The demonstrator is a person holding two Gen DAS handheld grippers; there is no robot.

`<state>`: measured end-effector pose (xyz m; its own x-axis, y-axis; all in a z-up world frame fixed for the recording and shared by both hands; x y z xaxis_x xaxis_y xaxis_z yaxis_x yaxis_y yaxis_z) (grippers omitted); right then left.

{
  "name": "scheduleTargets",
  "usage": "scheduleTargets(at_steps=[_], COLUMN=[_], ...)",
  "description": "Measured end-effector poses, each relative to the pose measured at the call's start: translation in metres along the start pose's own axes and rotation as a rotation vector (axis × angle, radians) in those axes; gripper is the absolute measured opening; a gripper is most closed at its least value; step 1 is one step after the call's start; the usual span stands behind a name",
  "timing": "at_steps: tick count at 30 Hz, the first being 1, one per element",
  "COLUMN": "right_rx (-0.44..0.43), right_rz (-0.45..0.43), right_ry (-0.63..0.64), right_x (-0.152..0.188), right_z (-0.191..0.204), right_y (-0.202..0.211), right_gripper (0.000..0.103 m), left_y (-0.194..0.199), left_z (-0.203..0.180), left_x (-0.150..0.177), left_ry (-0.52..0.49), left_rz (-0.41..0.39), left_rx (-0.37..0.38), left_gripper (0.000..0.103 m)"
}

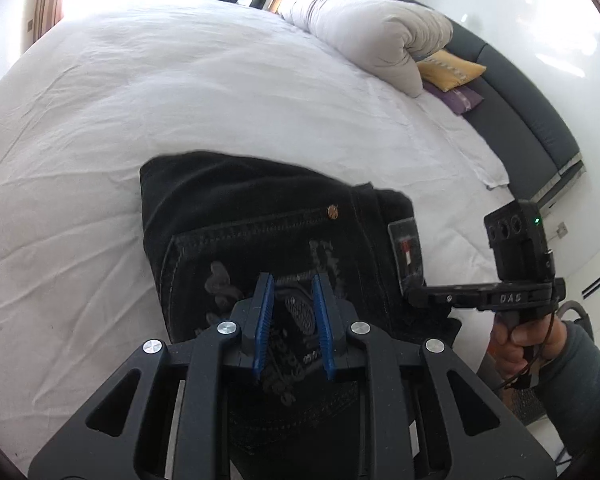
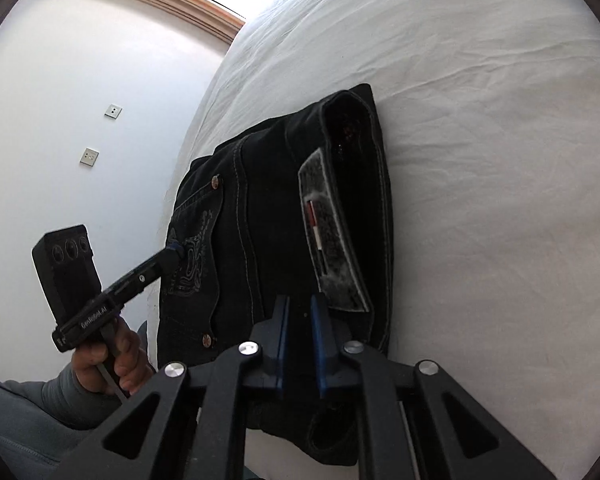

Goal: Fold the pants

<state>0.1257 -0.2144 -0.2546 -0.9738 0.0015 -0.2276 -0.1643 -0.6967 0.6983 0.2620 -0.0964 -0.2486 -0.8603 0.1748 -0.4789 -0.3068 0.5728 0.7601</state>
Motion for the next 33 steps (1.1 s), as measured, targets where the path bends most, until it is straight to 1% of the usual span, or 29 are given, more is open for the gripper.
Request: scheduleTargets(at_steps=[2,3,4,5,6,7,8,10,12,15,16,17,21,23,24,25,26,27,28,29,30,31,32,33], right_rx=[0.013,0.017,0.017,0.014,0.009,-0.002,-0.015,-0.041,-0.063,-0.107,-0.111,-0.108,-0.120,-0.121,-0.113,-0.108,-0.109,-0.107,-0.088,-0.048,-0.027,-0.024,-0.021,-0.019], right_rz=[0.018,0.029,0.037,0.043,0.045,0.045,0.043,0.033,0.016,0.001,-0.001,-0.003,-0.014,-0.021,-0.030,-0.051,-0.087,-0.126,-0.159,-0.175,-0.173,-0.164,-0.153,-0.135], right_ry=[0.018,0.027,0.030,0.027,0.023,0.016,0.007,-0.005,-0.007,-0.036,-0.038,-0.035,-0.035,-0.034,-0.028,-0.018,-0.008,-0.007,-0.015,-0.034,-0.053,-0.071,-0.084,-0.090], right_x=[-0.002,-0.004,-0.006,-0.008,-0.009,-0.010,-0.009,-0.007,-0.003,0.001,0.002,0.003,0.007,0.010,0.008,0.006,0.004,0.000,-0.004,-0.010,-0.017,-0.022,-0.028,-0.033], right_z=[0.005,0.007,0.008,0.007,0.006,0.005,0.002,0.000,-0.003,-0.016,-0.018,-0.018,-0.026,-0.026,-0.025,-0.023,-0.022,-0.022,-0.023,-0.029,-0.034,-0.040,-0.044,-0.046], right_y=[-0.002,-0.004,-0.006,-0.011,-0.013,-0.013,-0.012,-0.010,-0.009,-0.004,-0.003,-0.001,0.009,0.015,0.021,0.030,0.041,0.052,0.061,0.067,0.069,0.068,0.065,0.059], right_gripper=[0.017,0.017,0.017,0.017,0.017,0.017,0.017,0.017,0.017,0.017,0.017,0.017,0.017,0.018,0.021,0.029,0.042,0.048,0.060,0.069,0.071,0.071,0.071,0.071], left_y=[0.010,0.011,0.008,0.000,-0.005,-0.011,-0.014,-0.007,0.001,0.010,0.013,0.019,0.033,0.037,0.042,0.043,0.046,0.057,0.062,0.067,0.070,0.071,0.070,0.068], left_z=[0.007,0.010,0.014,0.023,0.030,0.036,0.038,0.035,0.030,0.027,0.025,0.023,0.017,0.016,0.015,0.016,0.018,0.024,0.029,0.036,0.045,0.052,0.060,0.068], left_x=[-0.023,-0.036,-0.044,-0.050,-0.052,-0.048,-0.040,-0.019,0.011,0.055,0.066,0.074,0.103,0.118,0.124,0.126,0.128,0.121,0.113,0.102,0.087,0.075,0.066,0.056], left_ry=[-0.002,0.000,0.005,0.028,0.050,0.077,0.097,0.090,0.075,0.098,0.096,0.084,0.033,0.000,-0.017,-0.023,-0.025,-0.015,0.001,0.022,0.049,0.072,0.094,0.127], left_rz=[-0.037,-0.044,-0.031,0.004,0.027,0.054,0.072,0.053,0.029,-0.025,-0.021,-0.011,0.113,0.178,0.234,0.263,0.263,0.224,0.182,0.137,0.088,0.057,0.032,0.004], left_rx=[0.022,0.069,0.128,0.180,0.200,0.252,0.311,0.382,0.404,0.439,0.436,0.426,0.466,0.447,0.440,0.426,0.411,0.397,0.380,0.358,0.330,0.313,0.298,0.274], left_gripper=[0.019,0.019,0.019,0.019,0.019,0.019,0.019,0.019,0.019,0.019,0.019,0.019,0.019,0.019,0.019,0.019,0.019,0.019,0.020,0.020,0.021,0.031,0.058,0.076])
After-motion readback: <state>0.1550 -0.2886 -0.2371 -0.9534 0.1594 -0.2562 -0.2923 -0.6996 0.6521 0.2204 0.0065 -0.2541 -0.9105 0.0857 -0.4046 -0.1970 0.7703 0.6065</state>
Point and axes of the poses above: each gripper's, at about its wrist camera, not at the fingertips, and y roughly against the way its jaws point, z to its left, x to its underside, the point moved 5 cm from there along -y, roughly the way its jaws point, and after that the axes turned 7 degrees about z, right-handed, at the moved point
